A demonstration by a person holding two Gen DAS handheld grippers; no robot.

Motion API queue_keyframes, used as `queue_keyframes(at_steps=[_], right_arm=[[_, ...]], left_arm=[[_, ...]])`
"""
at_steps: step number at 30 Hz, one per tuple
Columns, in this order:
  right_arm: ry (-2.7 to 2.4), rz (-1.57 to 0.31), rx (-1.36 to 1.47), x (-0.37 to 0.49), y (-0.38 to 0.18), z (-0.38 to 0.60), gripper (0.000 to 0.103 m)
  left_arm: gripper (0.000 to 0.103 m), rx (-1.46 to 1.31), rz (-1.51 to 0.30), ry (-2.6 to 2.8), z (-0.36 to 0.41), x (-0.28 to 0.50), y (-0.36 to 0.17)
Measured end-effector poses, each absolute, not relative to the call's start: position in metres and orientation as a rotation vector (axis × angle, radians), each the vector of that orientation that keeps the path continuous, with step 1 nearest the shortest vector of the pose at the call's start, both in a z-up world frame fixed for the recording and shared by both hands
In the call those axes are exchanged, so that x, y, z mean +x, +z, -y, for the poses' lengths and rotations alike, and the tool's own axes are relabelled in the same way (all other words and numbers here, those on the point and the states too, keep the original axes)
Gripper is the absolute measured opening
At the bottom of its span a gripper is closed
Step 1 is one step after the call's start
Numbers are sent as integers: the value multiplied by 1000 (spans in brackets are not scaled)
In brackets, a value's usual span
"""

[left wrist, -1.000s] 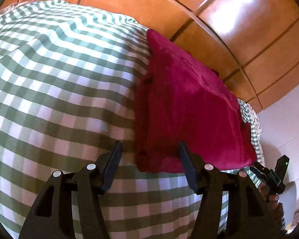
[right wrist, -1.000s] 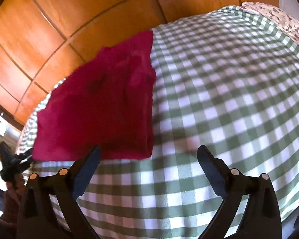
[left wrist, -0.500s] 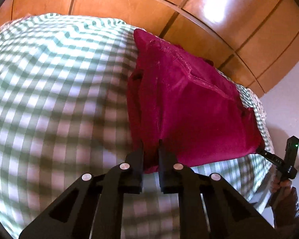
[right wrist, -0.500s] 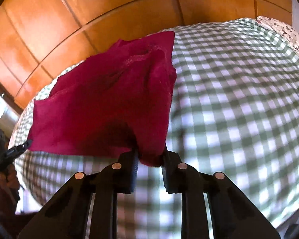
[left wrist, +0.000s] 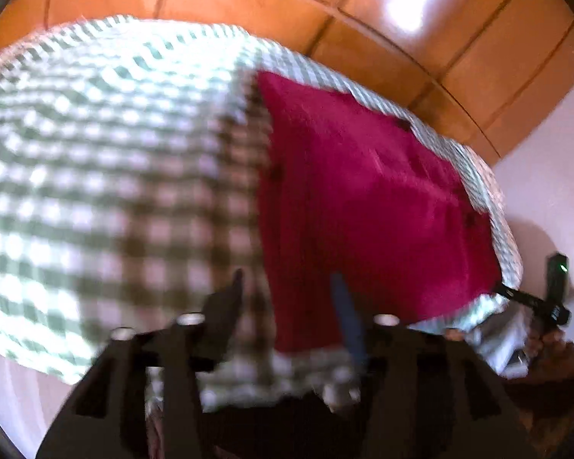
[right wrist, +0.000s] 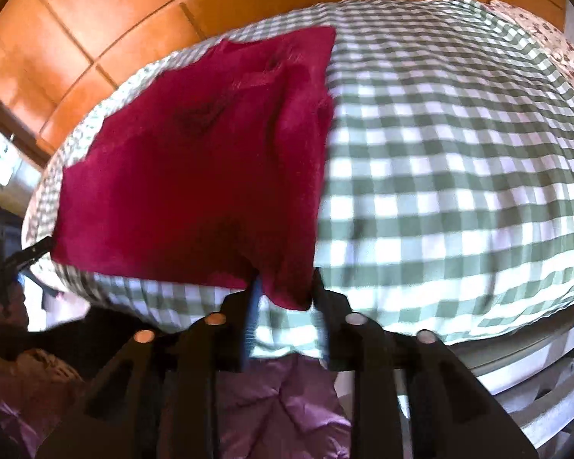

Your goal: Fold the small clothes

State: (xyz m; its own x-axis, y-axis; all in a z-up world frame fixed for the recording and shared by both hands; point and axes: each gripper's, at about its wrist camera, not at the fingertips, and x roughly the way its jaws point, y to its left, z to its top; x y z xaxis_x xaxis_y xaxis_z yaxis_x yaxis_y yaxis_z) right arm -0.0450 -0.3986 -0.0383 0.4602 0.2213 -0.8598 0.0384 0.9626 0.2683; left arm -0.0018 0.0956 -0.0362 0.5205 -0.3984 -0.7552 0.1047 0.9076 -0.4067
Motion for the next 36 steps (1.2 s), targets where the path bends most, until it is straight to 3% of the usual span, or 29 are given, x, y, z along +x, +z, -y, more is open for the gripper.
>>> queue_keyframes(at_steps=[9, 11, 12, 14, 15, 16, 26, 36], right_arm=[[18, -966, 202, 14, -28, 401, 48], [16, -958, 207, 28, -31, 398, 48], [28, -961, 199, 34, -33, 394, 48], [39, -970, 147, 38, -33, 385, 34], [50, -977, 119, 38, -33, 380, 18], [50, -976, 97, 35, -31, 377, 10], [77, -831, 68, 16, 37, 375, 6], [-5, -803, 146, 137, 33, 392, 6]], left_arm=[[51, -251, -919, -334, -69, 64, -29], [43, -243, -919, -337, -63, 71, -29], [30, -238, -918, -344, -60, 72, -28], [21, -209, -903, -346, -55, 71, -26], [11, -196, -891, -347, -54, 68, -24], [9, -189, -881, -350, -55, 65, -22], [7, -232, -738, -393, -73, 48, 24], [7, -195, -699, -260, -58, 165, 48]])
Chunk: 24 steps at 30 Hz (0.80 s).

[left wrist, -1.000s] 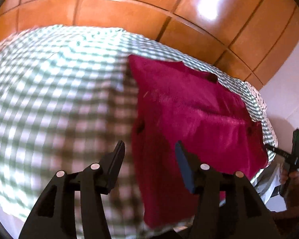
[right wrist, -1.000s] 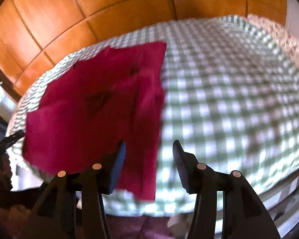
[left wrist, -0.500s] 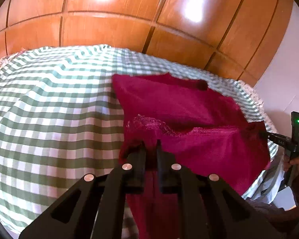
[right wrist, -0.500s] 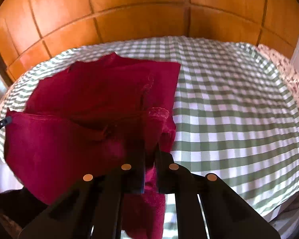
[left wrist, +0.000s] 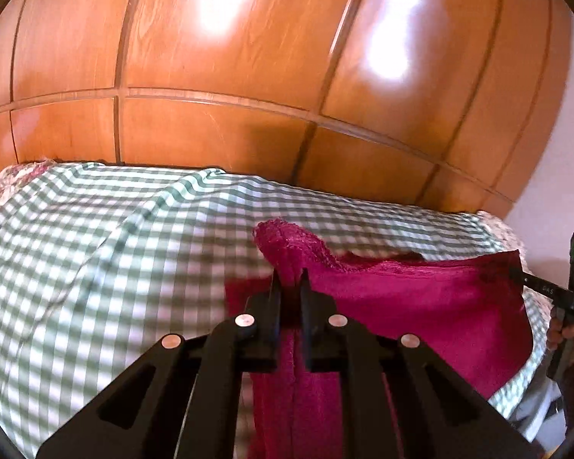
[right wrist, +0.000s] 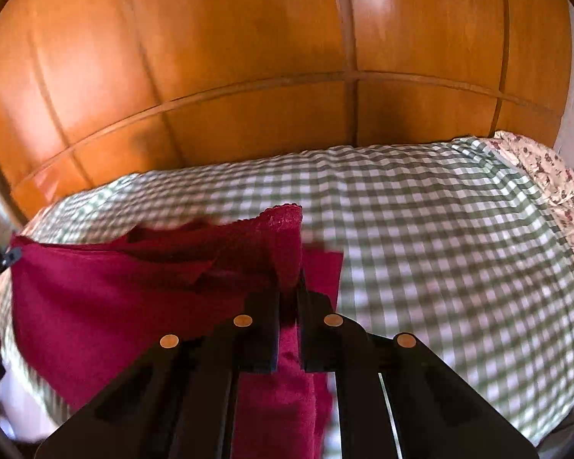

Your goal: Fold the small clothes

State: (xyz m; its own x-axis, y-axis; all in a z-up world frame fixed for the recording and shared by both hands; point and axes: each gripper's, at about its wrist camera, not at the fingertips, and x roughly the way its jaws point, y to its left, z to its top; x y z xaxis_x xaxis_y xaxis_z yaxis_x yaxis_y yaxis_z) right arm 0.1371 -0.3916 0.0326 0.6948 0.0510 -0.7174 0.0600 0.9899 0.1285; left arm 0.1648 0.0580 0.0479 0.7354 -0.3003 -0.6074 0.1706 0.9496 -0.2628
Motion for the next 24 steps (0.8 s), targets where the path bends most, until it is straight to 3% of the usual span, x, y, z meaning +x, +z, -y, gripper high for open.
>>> queue_keyframes(at_steps=[7, 14, 15, 16, 18, 24], right_arm=[[-105, -893, 162, 210, -21, 396, 5], [-147, -940, 161, 227, -56, 400, 6], [-137, -936, 168, 225, -53, 401, 12], [-139, -930, 167, 223, -50, 402, 27], [-151, -893, 158, 213, -37, 404, 46], [-42, -798, 129, 161, 2, 383, 46]], left_arm=[[7, -149, -809, -135, -36, 242, 7], [10, -86, -951, -31, -24, 277, -44], [14, -81, -942, -21, -23, 275, -42], [22, -80, -934, -12, -24, 272, -39], [28, -90, -905, 16, -27, 262, -27], [27, -60, -776, -62, -23, 192, 4]])
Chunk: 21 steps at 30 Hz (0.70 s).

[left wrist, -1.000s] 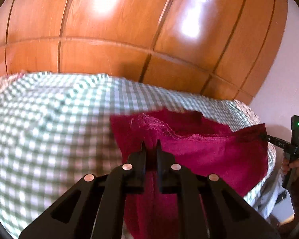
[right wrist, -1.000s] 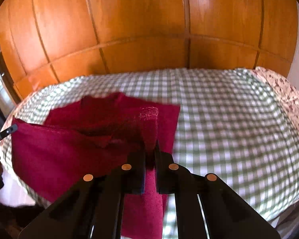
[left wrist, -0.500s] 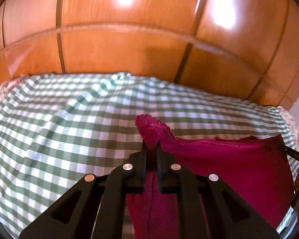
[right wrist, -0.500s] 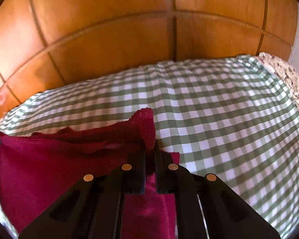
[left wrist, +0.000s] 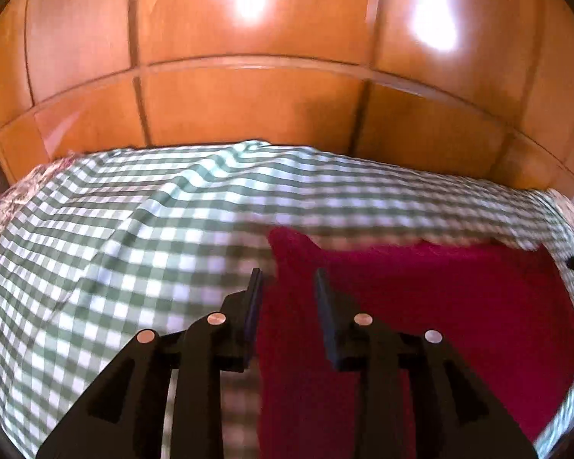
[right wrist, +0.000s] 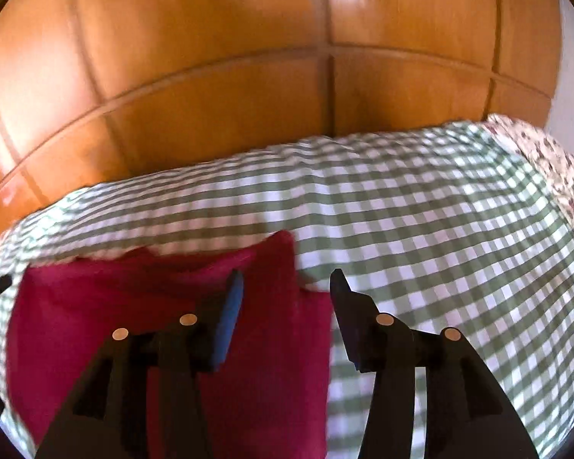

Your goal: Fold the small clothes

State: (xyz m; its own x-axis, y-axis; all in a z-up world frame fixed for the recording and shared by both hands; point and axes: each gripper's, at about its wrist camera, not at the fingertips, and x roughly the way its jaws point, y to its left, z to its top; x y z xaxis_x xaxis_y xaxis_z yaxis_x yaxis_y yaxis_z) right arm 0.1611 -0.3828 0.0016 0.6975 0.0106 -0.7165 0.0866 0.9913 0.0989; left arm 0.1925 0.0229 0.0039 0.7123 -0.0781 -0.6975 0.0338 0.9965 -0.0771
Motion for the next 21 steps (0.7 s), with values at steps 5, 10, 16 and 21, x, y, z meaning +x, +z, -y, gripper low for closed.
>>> queue_keyframes(at_steps=[5, 10, 16, 21], right_arm=[[149, -824, 18, 146, -5, 317, 46], [210, -903, -35, 197, -34, 267, 46], [61, -966, -6, 256, -60, 265, 48], [43, -944, -14, 239, -46, 269, 56]], left_arm=[[27, 14, -795, -119, 2, 150, -15], [32, 13, -842, -96, 9, 145, -32], [37, -102, -891, -94, -5, 158, -45], [37, -136, -885, -82, -9, 146, -37]])
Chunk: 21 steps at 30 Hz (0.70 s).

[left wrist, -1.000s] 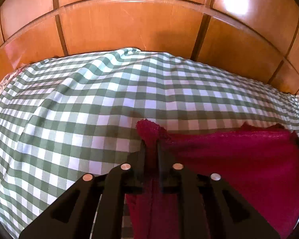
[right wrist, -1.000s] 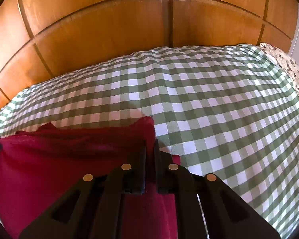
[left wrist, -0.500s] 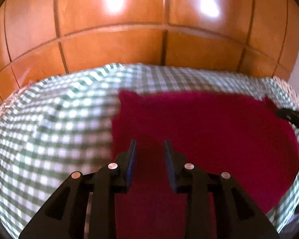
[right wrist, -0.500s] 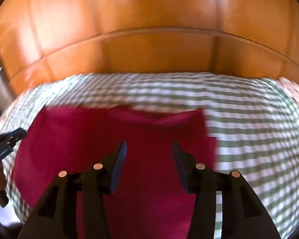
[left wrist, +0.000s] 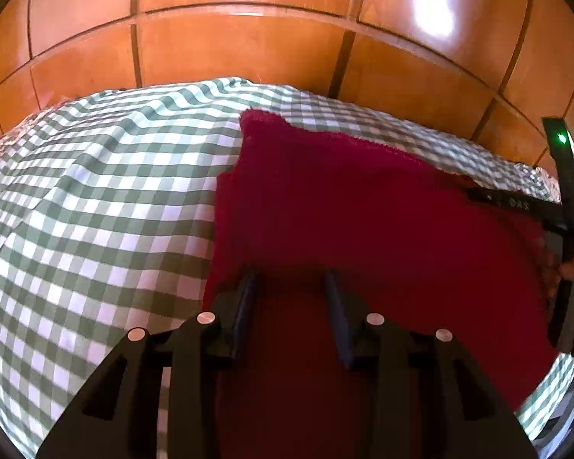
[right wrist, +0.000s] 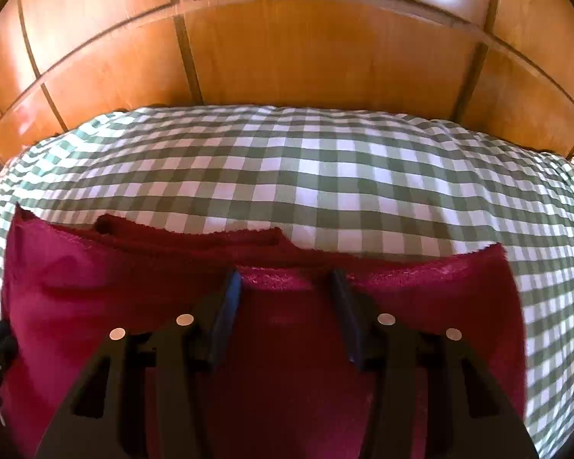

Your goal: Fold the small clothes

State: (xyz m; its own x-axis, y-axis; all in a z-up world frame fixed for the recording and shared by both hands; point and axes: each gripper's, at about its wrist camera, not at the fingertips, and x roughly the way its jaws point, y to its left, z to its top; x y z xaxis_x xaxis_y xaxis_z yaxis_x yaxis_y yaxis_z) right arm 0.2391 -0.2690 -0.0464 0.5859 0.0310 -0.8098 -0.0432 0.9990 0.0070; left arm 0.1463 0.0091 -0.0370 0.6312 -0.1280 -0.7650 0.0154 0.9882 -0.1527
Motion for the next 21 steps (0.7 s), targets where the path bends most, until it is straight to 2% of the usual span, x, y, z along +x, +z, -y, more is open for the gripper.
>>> queue_keyframes(at_steps=[1, 5, 7, 9, 17, 18, 19, 20, 21], right_arm=[[43, -924, -3, 228, -40, 277, 61], [45, -886, 40, 183, -23, 311, 61], [7, -869, 59, 150, -18, 337, 62], [-13, -862, 95, 122, -17, 360, 69], [79, -960, 302, 30, -54, 393, 69], [80, -965, 307, 26, -59, 391, 67], [77, -968, 310, 23, -66, 388, 56], [71, -970, 306, 22, -69, 386, 51], [64, -965, 299, 22, -71, 384, 38]], left_arm=[[38, -139, -876, -84, -11, 140, -34], [40, -110, -842, -81, -18, 122, -29], [51, -108, -829, -67, -24, 110, -28], [55, -140, -830, -65, -36, 100, -29], [55, -308, -883, -129, -72, 64, -44], [55, -316, -887, -141, -73, 63, -46], [54, -319, -894, -148, -72, 63, -48], [54, -313, -903, -148, -72, 62, -51], [44, -303, -906, -155, -69, 61, -53]])
